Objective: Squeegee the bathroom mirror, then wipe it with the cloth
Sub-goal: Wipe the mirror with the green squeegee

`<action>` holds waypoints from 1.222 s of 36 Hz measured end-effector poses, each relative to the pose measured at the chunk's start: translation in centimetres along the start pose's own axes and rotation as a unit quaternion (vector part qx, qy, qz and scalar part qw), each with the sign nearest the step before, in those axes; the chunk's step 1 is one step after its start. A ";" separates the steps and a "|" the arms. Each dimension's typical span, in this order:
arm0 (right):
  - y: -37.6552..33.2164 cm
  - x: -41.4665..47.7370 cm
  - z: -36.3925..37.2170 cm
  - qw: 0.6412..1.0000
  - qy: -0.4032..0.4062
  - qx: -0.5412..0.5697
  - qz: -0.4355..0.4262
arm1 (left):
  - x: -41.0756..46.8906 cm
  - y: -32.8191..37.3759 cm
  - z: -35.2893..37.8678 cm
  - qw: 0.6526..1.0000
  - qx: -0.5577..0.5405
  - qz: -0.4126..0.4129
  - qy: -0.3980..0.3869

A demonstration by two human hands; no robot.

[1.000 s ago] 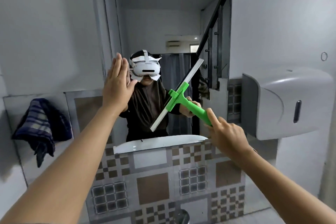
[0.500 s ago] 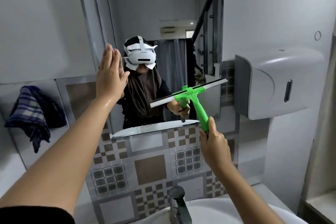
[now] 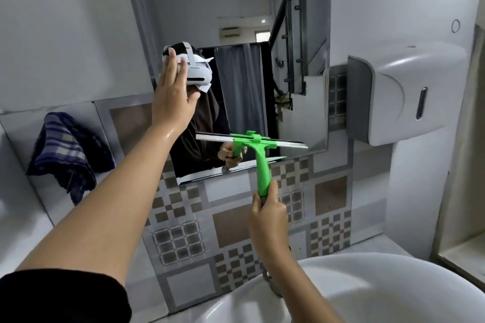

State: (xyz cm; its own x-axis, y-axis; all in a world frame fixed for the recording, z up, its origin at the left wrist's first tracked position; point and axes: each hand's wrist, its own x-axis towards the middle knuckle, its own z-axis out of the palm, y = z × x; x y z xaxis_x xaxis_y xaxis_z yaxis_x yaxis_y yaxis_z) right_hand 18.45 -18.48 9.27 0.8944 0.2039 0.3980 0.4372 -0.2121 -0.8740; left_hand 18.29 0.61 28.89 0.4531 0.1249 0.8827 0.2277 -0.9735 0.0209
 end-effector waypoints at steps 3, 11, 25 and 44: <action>-0.5 -1.9 1.5 0.998 -0.028 -0.049 0.000 | -0.4 -0.3 0.0 1.000 -0.005 0.017 -0.002; -1.1 -2.7 1.3 0.983 -0.026 -0.175 -0.057 | -2.8 -0.7 0.8 0.999 0.001 0.029 -0.018; 0.5 0.6 -3.4 0.906 -0.070 -0.358 -0.214 | -6.7 0.7 2.8 0.999 0.007 -0.026 -0.031; 9.4 5.8 -11.1 0.930 -0.053 -0.318 -0.178 | -10.5 3.3 5.7 0.995 0.005 -0.101 -0.011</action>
State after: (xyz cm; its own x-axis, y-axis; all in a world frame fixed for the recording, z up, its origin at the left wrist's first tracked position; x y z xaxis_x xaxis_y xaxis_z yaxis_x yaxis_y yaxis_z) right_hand 28.83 -29.85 6.46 0.6825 0.4548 0.5721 0.7013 -0.6280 -0.3374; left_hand 19.20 -2.79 17.06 0.4153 0.3222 0.8507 0.3238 -0.9263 0.1928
